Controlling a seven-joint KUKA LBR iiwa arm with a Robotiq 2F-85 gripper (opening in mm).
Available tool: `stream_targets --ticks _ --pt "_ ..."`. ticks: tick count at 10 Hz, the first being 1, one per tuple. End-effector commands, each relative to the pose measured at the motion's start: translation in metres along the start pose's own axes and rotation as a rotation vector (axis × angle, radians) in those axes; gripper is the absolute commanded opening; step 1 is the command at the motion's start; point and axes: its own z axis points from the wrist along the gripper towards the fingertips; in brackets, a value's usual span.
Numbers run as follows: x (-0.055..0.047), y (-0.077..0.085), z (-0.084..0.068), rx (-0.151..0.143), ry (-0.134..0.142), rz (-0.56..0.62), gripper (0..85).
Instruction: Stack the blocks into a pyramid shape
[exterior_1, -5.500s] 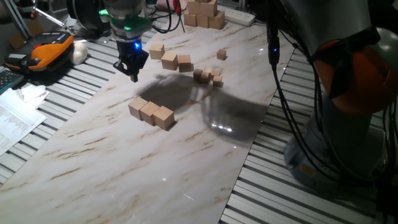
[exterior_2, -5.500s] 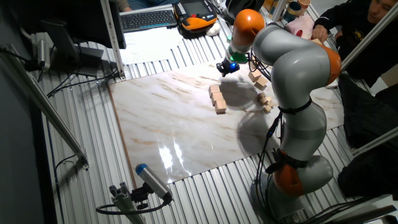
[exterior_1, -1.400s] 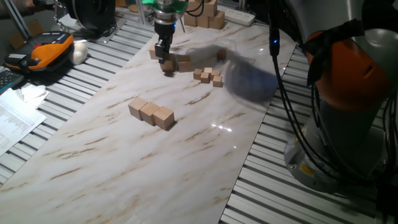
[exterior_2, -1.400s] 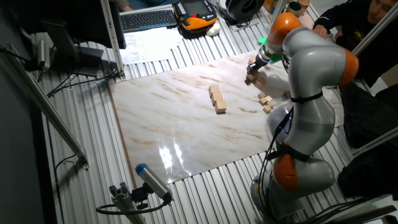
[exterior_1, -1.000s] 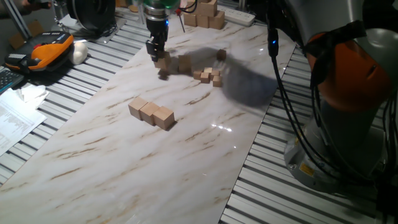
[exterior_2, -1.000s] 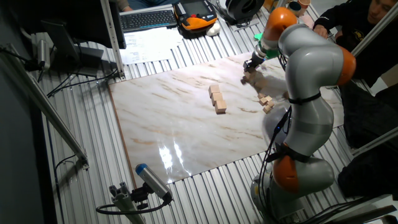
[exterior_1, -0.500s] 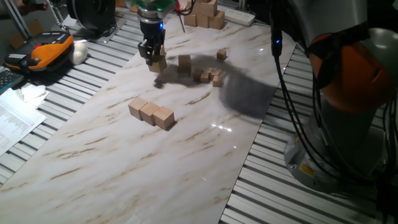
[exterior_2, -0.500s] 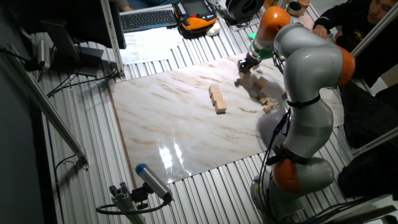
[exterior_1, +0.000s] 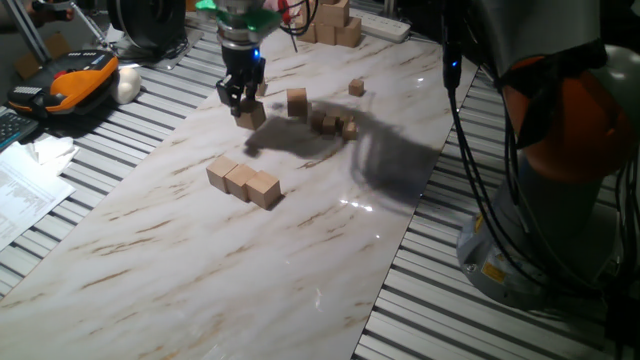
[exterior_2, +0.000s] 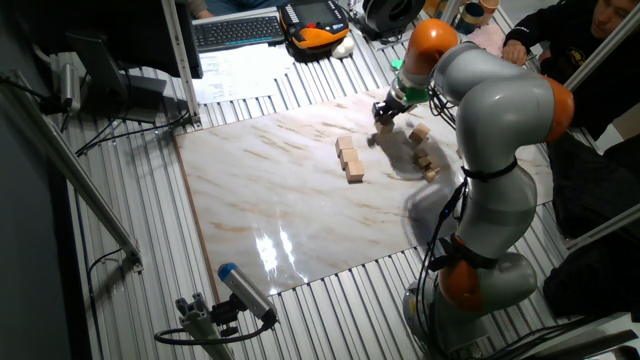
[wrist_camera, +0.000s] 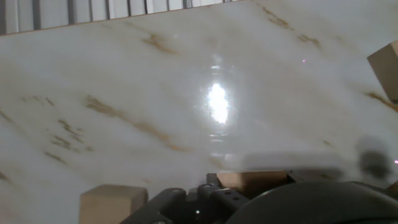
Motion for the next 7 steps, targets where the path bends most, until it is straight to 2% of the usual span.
stream_targets --ticks 1,3,5,6,7 --pt "0.0028 0.0076 -0.0011 0.005 0.000 0.014 0.0" --pt "0.0076 0.0169 -0.0016 0.013 -0.005 0.031 0.0" --pt "0.0076 0.0169 -0.0016 0.032 -0.029 0.008 0.0" --pt "0.0076 0.0169 -0.0016 0.014 -0.040 -0.024 0.0" --pt "0.0076 0.0169 -0.0016 0.015 -0.035 -0.056 0.0"
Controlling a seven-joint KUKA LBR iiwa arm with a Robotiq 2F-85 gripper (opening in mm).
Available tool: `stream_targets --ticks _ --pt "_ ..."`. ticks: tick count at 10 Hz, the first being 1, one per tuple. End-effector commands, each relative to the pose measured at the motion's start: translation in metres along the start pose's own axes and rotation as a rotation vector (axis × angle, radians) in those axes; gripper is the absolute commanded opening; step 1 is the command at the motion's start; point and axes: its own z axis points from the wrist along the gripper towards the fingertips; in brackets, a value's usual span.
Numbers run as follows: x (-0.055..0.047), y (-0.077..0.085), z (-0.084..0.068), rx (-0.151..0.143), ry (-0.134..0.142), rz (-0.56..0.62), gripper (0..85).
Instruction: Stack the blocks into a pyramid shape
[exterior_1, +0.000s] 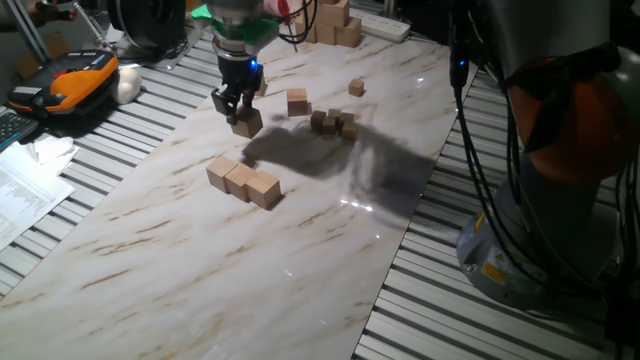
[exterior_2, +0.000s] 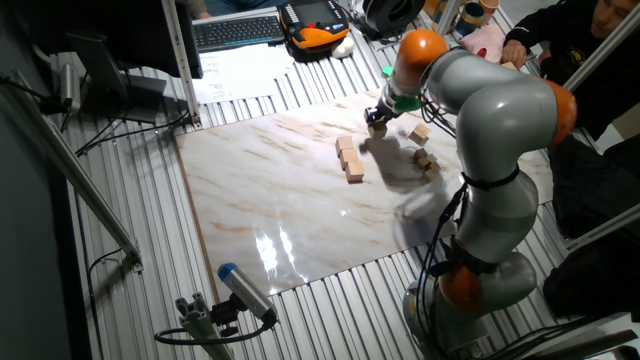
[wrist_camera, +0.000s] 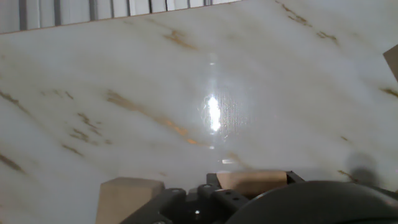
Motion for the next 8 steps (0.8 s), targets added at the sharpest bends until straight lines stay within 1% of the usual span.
stream_targets --ticks 1,2,3,4,5,6,7,8 --pt "0.000 0.000 0.000 -0.004 0.006 -0.039 0.0" --pt "0.000 0.000 0.000 -0.026 0.015 -0.085 0.0" --pt "0.000 0.000 0.000 -0.035 0.035 -0.126 0.0" --pt "0.000 0.000 0.000 -0.065 0.048 -0.158 0.0" --pt "0.000 0.000 0.000 -0.085 0.051 -0.168 0.0" --pt "0.000 0.000 0.000 -0.082 0.054 -0.138 0.0" --pt "0.000 0.000 0.000 -0.072 0.056 -0.112 0.0" --pt "0.006 0.012 -0.002 -0.063 0.056 -0.084 0.0"
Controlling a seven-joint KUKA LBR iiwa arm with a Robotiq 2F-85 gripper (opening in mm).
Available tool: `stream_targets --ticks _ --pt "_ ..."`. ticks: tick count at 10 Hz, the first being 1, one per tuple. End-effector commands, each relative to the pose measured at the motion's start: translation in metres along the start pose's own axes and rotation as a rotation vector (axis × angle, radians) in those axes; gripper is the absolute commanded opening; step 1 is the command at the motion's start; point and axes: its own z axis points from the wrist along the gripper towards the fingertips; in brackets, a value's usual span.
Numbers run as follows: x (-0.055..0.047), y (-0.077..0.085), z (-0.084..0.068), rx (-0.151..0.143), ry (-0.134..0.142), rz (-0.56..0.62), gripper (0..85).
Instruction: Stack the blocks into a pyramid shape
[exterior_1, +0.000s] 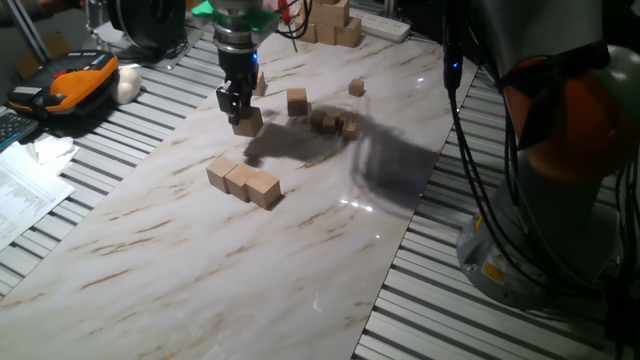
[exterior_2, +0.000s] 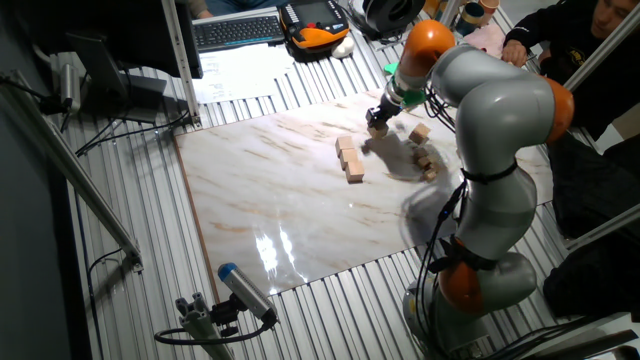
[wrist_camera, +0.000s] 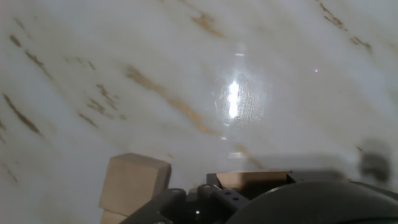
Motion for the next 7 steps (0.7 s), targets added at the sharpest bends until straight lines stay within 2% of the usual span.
stream_targets --ticks 1,4,7 --pt "0.004 0.016 0.000 0.004 -0.001 0.020 0.0" --pt "0.021 0.049 0.004 0.011 -0.006 0.071 0.0" --pt "0.035 0.071 0.006 0.010 -0.006 0.103 0.0"
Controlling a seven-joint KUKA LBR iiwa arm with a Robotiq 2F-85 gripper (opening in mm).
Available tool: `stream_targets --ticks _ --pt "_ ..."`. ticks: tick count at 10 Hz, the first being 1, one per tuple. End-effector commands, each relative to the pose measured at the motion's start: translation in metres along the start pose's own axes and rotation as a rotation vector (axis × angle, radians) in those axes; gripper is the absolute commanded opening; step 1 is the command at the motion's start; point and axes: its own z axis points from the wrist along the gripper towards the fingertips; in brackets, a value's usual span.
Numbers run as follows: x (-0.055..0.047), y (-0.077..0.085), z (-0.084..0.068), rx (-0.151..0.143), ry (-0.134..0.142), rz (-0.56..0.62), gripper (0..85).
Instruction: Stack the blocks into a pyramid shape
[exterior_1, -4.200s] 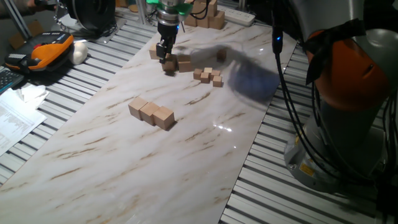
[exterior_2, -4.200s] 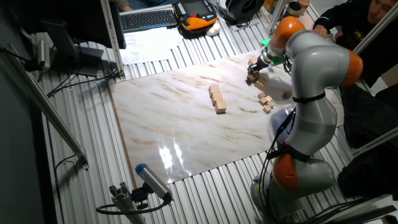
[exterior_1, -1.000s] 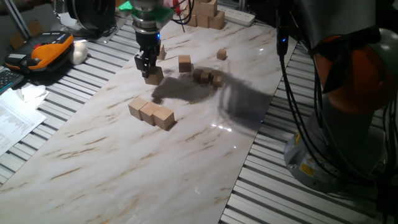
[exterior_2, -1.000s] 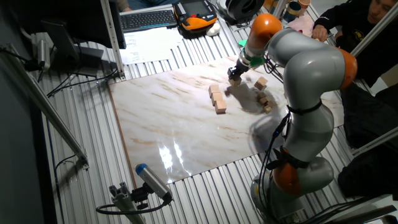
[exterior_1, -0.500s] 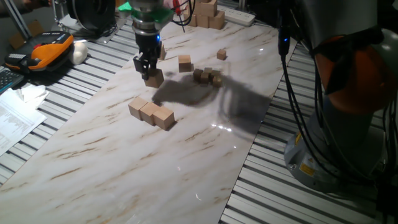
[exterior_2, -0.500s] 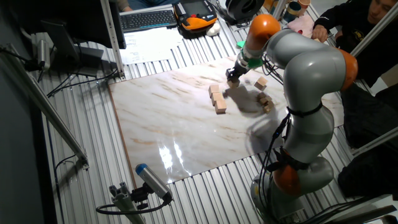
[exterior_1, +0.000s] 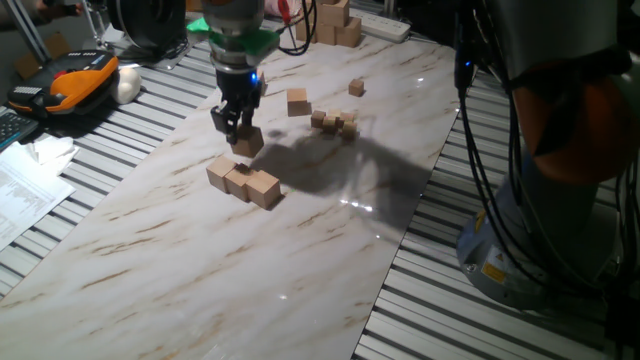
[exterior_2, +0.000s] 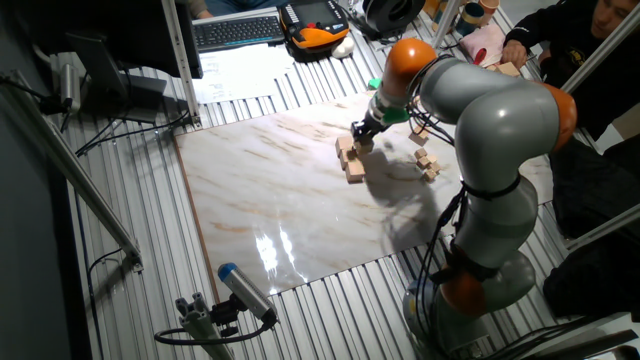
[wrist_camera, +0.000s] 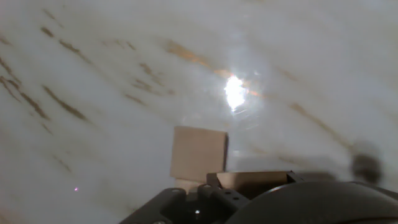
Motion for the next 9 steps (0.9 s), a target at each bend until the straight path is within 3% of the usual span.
stream_targets --ticks 1,9 --pt "0.002 0.003 0.002 0.001 -0.002 0.007 0.0" --pt "0.019 0.027 0.003 0.008 -0.008 0.054 0.0"
